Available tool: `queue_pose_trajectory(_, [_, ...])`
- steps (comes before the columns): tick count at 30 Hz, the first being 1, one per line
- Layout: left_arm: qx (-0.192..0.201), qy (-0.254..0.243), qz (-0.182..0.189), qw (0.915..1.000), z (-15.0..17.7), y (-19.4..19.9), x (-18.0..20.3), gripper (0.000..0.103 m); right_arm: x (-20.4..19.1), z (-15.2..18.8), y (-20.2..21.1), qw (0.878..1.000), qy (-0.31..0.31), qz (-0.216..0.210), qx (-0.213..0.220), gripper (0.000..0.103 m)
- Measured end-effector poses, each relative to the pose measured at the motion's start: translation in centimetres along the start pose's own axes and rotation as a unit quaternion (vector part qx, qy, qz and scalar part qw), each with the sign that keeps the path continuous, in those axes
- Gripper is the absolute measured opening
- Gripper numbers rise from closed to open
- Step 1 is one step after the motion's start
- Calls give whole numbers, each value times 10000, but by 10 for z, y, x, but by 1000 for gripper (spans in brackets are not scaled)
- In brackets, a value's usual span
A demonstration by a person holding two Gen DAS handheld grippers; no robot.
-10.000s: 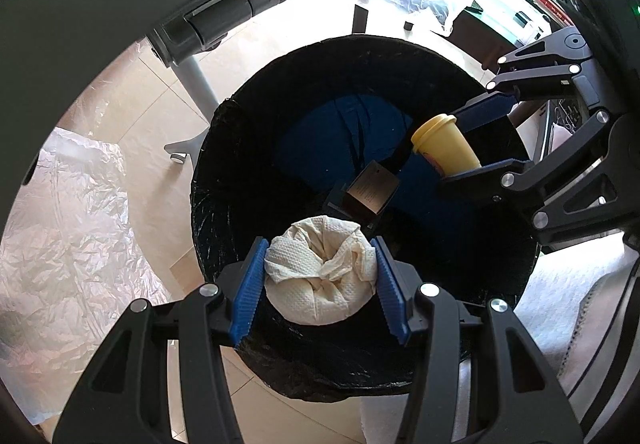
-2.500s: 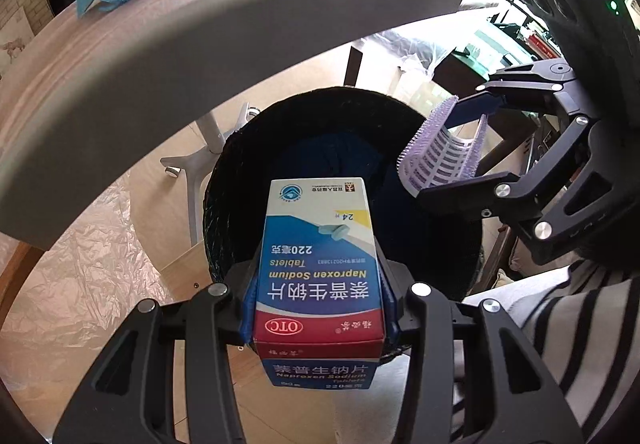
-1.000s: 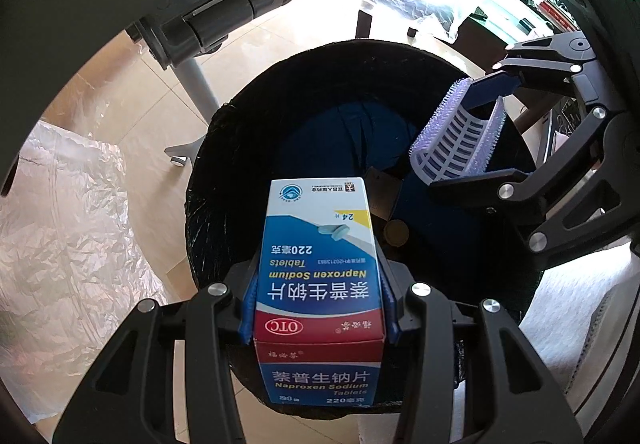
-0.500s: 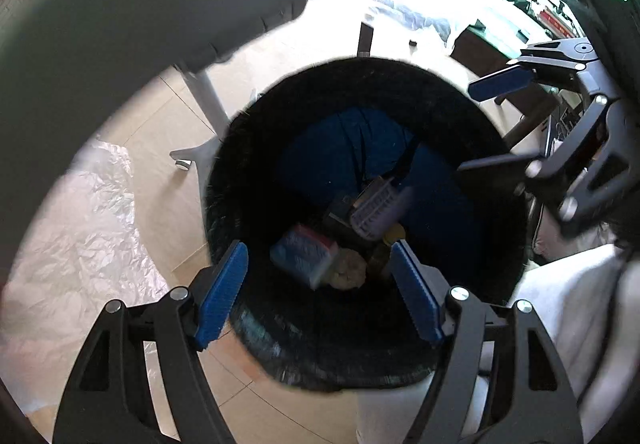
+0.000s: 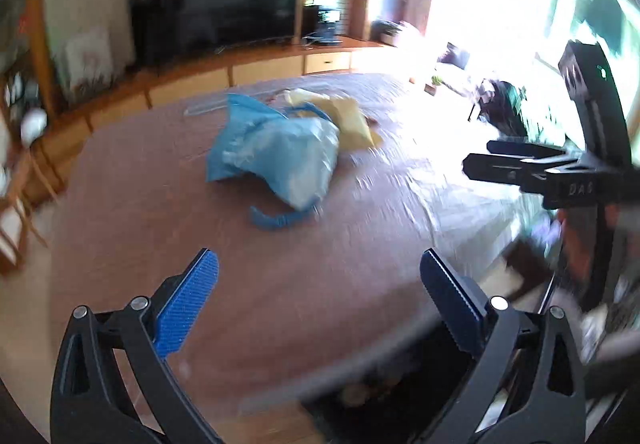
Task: Collect trash
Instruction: 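Grasp the blue plastic bag with left tool while right tool grasps the yellow paper bag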
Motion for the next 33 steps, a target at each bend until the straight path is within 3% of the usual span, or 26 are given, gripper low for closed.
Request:
queue_pose_trajectory(4, [-189,812,302,9961,-32,-34,-16,101,16,-52,-41,9992,-391,-86,27,99])
queue_pose_trajectory(7, [-438,1474,561,9865,-49,-60,-29,101,27,-82,-79,9980,-617,-73,-149,99])
queue_pose_trajectory(9, [-657,2203,916,9689,-56,-78,-43,101,33,-92,-99,9967,-751,-65,-304,99])
queue_pose_trajectory(13, [-1028,3383,1524,9229,-57,-111,-64,98,40,-96,-134,9929,-1014,-30,-623,96])
queue_pose_trajectory(15, [-1143,3663,1681,9080,-56,-121,-65,96,44,-92,-142,9912,-1091,-49,-747,91])
queue_pose_trajectory(20, [-1388,4092,1966,8801,-55,-143,-62,90,49,-79,-155,9879,-1261,-154,-887,87])
queue_pose_trajectory(22, [-1351,4167,2043,8754,-58,-142,-64,90,49,-78,-157,9870,-1332,-293,-853,83])
queue_pose_trajectory(24, [-1318,4190,2153,8722,-57,-141,-63,81,47,-77,-158,9861,-1349,-475,-850,66])
queue_pose_trajectory(26, [-1381,4233,2257,8665,-59,-145,-61,57,46,-76,-158,9845,-1362,-674,-870,60])
queue_pose_trajectory(27, [-1386,4243,2289,8651,-58,-145,-62,52,46,-75,-156,9849,-1338,-712,-837,57])
queue_pose_trajectory(31, [-1146,4243,2457,8640,-54,-134,-71,47,54,-73,-142,9811,-1527,-956,-703,53])
queue_pose_trajectory(33, [-1050,4117,2421,8723,-51,-123,-76,47,60,-70,-134,9799,-1609,-1000,-621,53])
Point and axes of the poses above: each gripper's, at about its wrist camera, not at the fingertips, and y roughly against the way its jaws point, x to its right, z to its underside, the point moved 6 cm from there along -y, roughly the way its jaws point, and after that the axes turned 11 degrees about -z, right-handed, at the moved point
